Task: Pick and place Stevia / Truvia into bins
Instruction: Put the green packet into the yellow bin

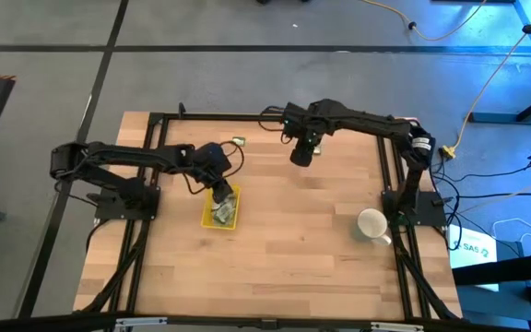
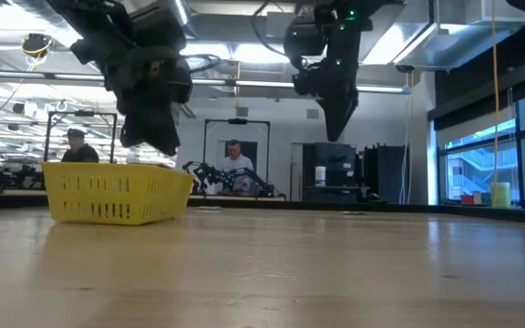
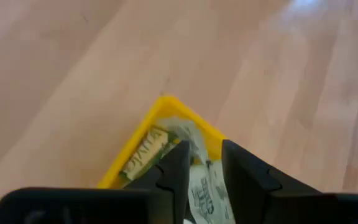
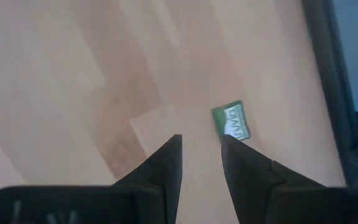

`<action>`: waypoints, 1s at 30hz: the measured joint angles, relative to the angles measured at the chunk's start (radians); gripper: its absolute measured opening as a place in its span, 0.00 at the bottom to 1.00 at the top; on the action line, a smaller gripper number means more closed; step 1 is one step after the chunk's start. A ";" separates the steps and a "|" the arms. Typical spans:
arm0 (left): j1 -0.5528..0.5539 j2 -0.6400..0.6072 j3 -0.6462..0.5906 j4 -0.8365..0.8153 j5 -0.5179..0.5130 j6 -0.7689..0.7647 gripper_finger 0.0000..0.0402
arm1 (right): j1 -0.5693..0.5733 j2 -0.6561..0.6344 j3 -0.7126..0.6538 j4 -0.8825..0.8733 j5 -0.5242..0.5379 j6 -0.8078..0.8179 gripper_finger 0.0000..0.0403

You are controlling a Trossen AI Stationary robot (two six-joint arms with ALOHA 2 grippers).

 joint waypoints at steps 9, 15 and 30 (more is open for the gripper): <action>0.054 -0.152 0.000 0.047 -0.001 0.000 0.24 | -0.125 -0.003 -0.017 0.044 -0.002 0.032 0.29; 0.058 -0.207 0.002 0.098 -0.010 0.001 0.23 | -0.181 -0.002 -0.168 0.187 -0.030 0.045 0.29; 0.058 -0.216 0.002 0.226 -0.012 0.001 0.22 | -0.249 -0.001 -0.436 0.442 -0.039 0.087 0.29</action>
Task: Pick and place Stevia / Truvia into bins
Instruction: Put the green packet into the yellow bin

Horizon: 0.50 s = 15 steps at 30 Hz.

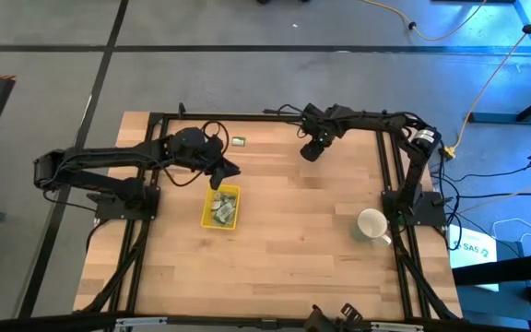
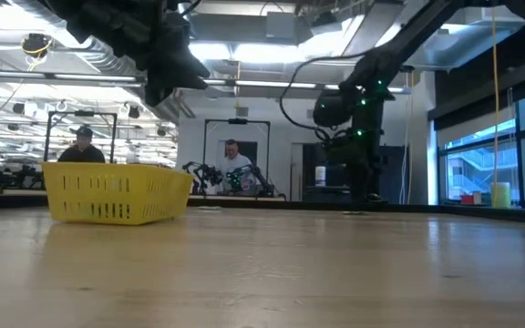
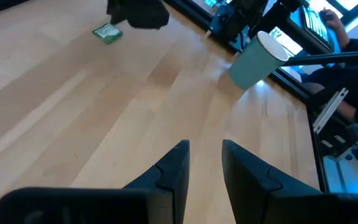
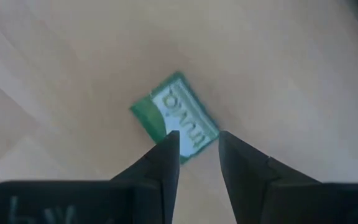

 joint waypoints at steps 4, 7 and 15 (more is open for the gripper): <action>0.000 0.000 0.000 0.010 0.000 0.000 0.22 | -0.006 0.000 -0.046 0.021 -0.025 -0.003 0.29; 0.000 0.000 0.000 0.010 0.000 0.000 0.22 | -0.006 0.000 -0.076 0.040 -0.028 -0.003 0.29; 0.000 0.000 0.000 0.011 0.000 0.001 0.22 | -0.007 -0.007 -0.149 0.131 -0.033 0.023 0.26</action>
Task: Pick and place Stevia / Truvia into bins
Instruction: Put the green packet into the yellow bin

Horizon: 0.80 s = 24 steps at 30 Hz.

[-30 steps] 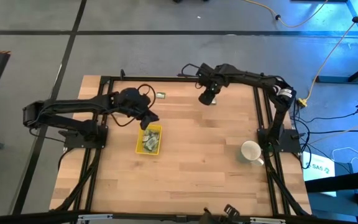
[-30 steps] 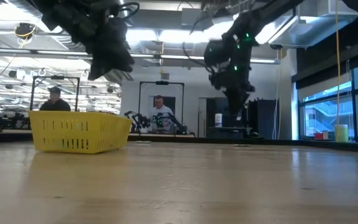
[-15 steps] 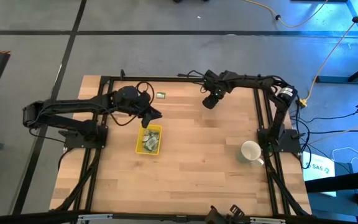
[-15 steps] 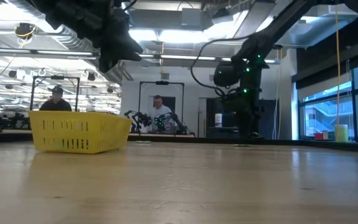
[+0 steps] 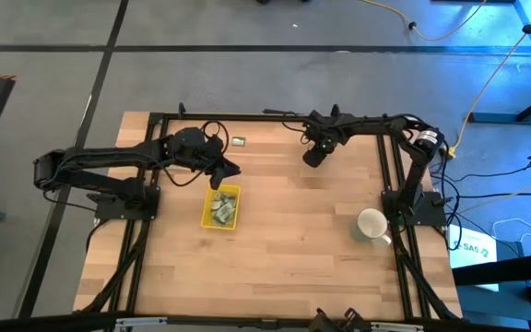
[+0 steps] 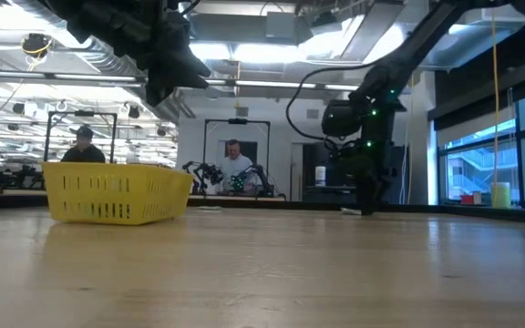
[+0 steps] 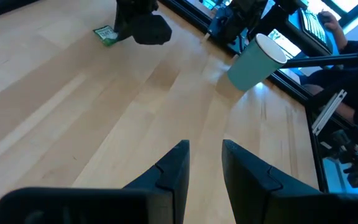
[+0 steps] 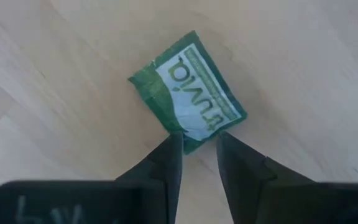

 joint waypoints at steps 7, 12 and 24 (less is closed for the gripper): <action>0.000 0.000 0.000 0.002 0.000 0.001 0.22 | -0.006 0.001 -0.014 0.016 -0.021 0.003 0.16; 0.000 0.000 0.000 0.003 0.000 0.001 0.22 | -0.006 0.003 -0.015 0.013 -0.016 -0.001 0.06; 0.000 0.000 0.000 0.003 0.004 0.014 0.22 | -0.003 0.011 0.038 -0.082 -0.012 -0.005 0.00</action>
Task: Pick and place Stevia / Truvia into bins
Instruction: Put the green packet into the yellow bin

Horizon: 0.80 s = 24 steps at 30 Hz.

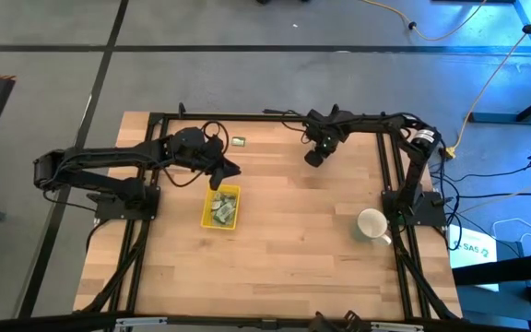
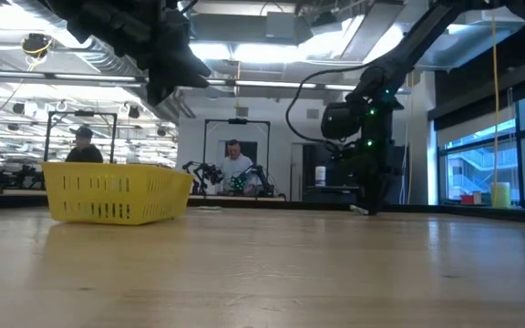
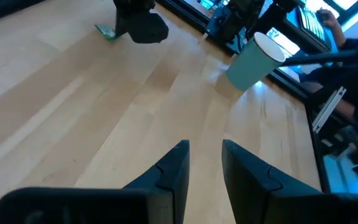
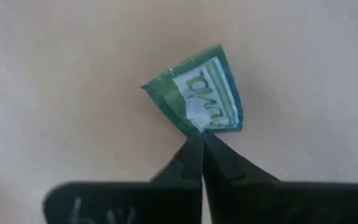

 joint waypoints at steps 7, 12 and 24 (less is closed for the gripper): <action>-0.019 0.000 0.000 0.022 0.003 0.176 0.22 | 0.050 -0.037 0.118 -0.114 -0.210 -0.024 0.00; -0.055 0.000 0.000 0.095 0.005 0.397 0.22 | 0.119 -0.048 0.213 -0.119 -0.518 -0.009 0.00; -0.133 0.005 -0.001 0.138 -0.009 0.570 0.34 | 0.395 -0.049 0.495 -0.133 -0.815 -0.022 0.00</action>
